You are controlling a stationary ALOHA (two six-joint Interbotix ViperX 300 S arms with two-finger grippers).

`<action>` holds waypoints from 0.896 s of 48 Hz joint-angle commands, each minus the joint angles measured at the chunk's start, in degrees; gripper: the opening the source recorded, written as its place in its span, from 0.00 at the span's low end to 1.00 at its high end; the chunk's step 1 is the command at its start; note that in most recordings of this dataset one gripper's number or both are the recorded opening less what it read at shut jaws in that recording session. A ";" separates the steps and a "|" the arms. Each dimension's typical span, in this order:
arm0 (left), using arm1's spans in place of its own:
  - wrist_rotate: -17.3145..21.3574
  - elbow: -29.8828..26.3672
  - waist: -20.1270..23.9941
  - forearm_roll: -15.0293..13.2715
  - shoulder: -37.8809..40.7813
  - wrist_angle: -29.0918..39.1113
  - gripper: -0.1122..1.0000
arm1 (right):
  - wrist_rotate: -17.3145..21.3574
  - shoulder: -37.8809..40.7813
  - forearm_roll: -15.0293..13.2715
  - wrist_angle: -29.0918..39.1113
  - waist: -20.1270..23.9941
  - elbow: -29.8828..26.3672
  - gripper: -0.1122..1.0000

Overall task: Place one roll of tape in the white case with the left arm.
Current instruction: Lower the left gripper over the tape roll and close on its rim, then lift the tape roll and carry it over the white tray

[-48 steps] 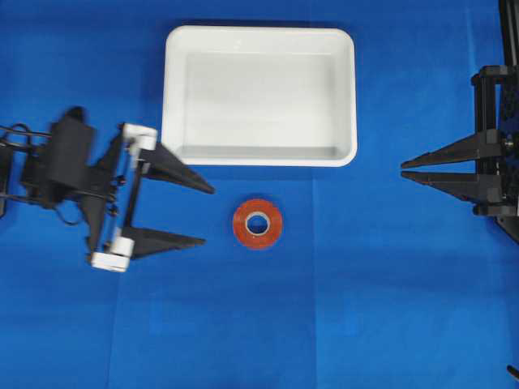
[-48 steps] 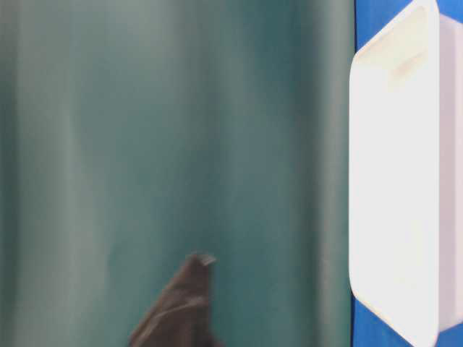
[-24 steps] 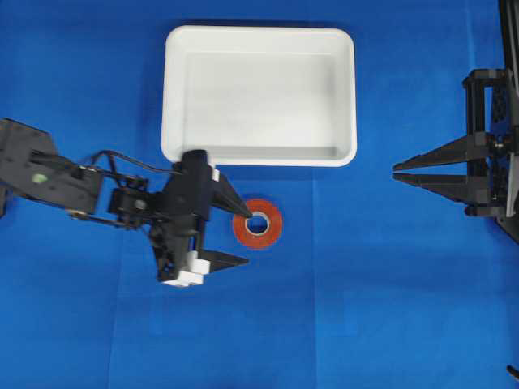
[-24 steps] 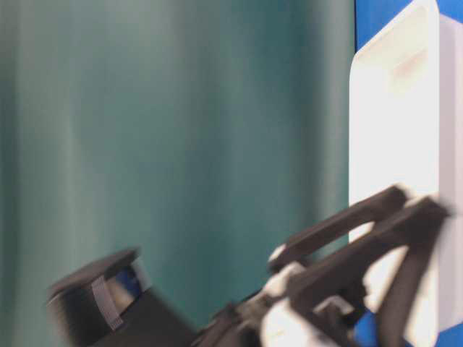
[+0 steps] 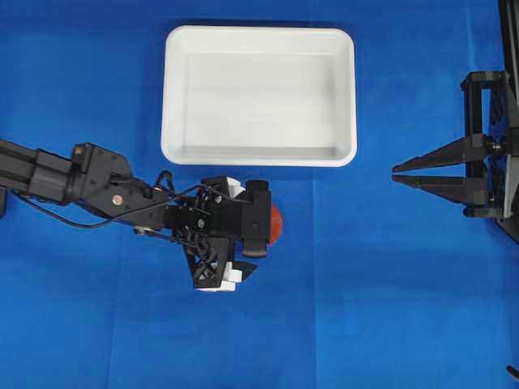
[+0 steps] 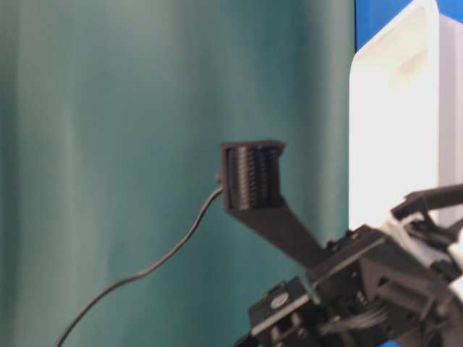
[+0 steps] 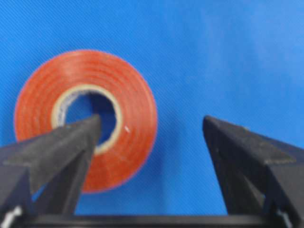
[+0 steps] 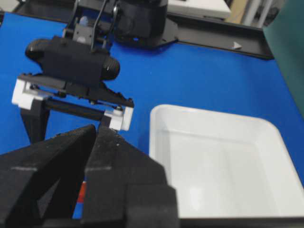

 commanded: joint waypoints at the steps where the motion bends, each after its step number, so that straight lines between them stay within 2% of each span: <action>1: -0.18 -1.58 0.00 0.18 0.35 0.09 0.86 | 0.09 0.18 0.09 -0.09 -0.09 -0.53 0.00; 7: -0.26 -2.11 0.09 0.18 0.88 0.79 0.84 | 0.09 0.18 0.00 0.09 -0.18 -0.53 0.00; 10: -0.26 -2.37 0.00 0.18 0.79 1.41 0.79 | 0.09 0.18 0.00 0.09 -0.09 -0.53 0.00; 12: -0.26 -2.64 0.09 0.18 0.79 2.20 0.71 | 0.09 0.18 0.09 0.18 -0.18 -0.53 0.00; 18: 0.26 -3.96 0.00 0.26 -0.09 5.89 0.38 | 0.09 0.26 0.00 0.18 -0.18 -0.53 0.00; 20: 0.35 -4.31 -0.09 0.35 -0.62 7.03 0.33 | 0.09 0.18 0.00 0.18 -0.18 -0.53 0.00; 36: 2.64 -4.48 -0.09 1.05 -12.57 13.89 0.34 | 0.09 0.35 0.09 0.62 -0.09 -0.53 0.00; 43: 5.01 -4.04 3.25 1.41 -16.00 13.97 0.34 | 0.09 0.53 0.00 0.97 -0.09 -0.53 0.00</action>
